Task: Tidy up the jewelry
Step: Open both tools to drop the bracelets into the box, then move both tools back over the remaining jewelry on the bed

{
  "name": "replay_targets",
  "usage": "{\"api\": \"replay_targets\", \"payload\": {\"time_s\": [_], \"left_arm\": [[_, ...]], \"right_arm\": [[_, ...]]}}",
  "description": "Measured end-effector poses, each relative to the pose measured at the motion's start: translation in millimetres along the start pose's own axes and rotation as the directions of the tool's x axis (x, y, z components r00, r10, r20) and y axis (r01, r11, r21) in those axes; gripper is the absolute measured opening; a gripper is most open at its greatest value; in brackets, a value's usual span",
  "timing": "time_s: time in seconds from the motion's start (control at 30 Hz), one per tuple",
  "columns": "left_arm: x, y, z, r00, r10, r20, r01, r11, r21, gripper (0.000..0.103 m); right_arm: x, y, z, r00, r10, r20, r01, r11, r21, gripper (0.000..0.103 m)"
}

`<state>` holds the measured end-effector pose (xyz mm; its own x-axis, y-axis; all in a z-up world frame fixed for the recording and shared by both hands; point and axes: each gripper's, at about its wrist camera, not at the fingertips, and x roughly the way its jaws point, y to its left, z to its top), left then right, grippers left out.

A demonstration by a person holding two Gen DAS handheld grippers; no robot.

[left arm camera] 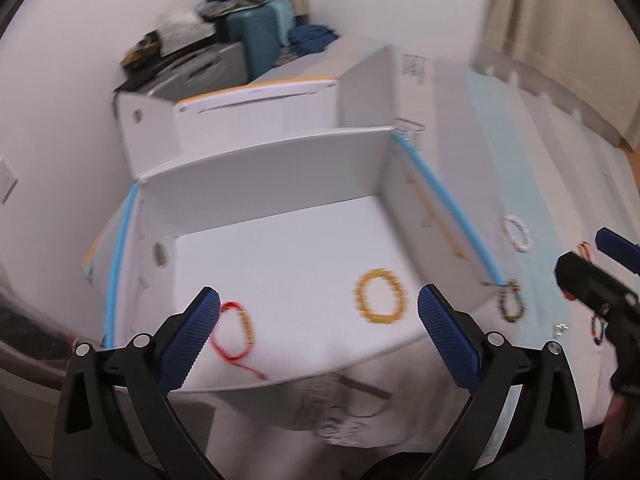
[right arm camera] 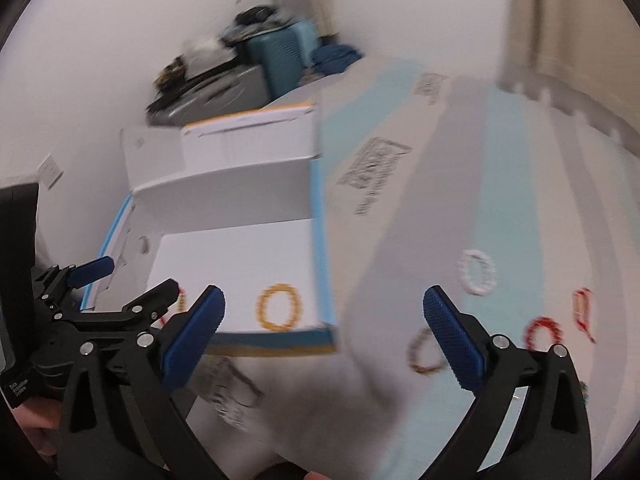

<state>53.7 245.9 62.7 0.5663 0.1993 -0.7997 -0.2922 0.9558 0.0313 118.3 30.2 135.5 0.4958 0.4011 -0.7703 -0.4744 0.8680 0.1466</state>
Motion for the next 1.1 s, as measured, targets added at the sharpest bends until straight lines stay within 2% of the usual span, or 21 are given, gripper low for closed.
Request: {"api": "replay_targets", "payload": {"time_s": [0.3, 0.53, 0.8, 1.1], "left_arm": [[-17, -93, -8, 0.993, -0.110, 0.037, 0.105, 0.990, 0.098, 0.097], [-22, -163, -16, 0.985, -0.166, 0.044, 0.156, 0.972, 0.177, 0.097], [-11, -234, -32, 0.973, -0.232, 0.015, 0.220, 0.939, 0.265, 0.097], [15, -286, -49, 0.958, -0.284, -0.026, 0.277, 0.905, 0.324, 0.097]], "right_arm": [[-56, -99, -32, 0.990, -0.135, 0.040, 0.130, 0.984, 0.125, 0.096], [-81, -160, -59, 0.977, -0.210, 0.041, 0.197, 0.959, 0.203, 0.096], [-90, -218, -91, 0.962, -0.273, 0.006, 0.262, 0.928, 0.266, 0.096], [-81, -265, -118, 0.951, -0.307, -0.048, 0.306, 0.898, 0.316, 0.096]]}}
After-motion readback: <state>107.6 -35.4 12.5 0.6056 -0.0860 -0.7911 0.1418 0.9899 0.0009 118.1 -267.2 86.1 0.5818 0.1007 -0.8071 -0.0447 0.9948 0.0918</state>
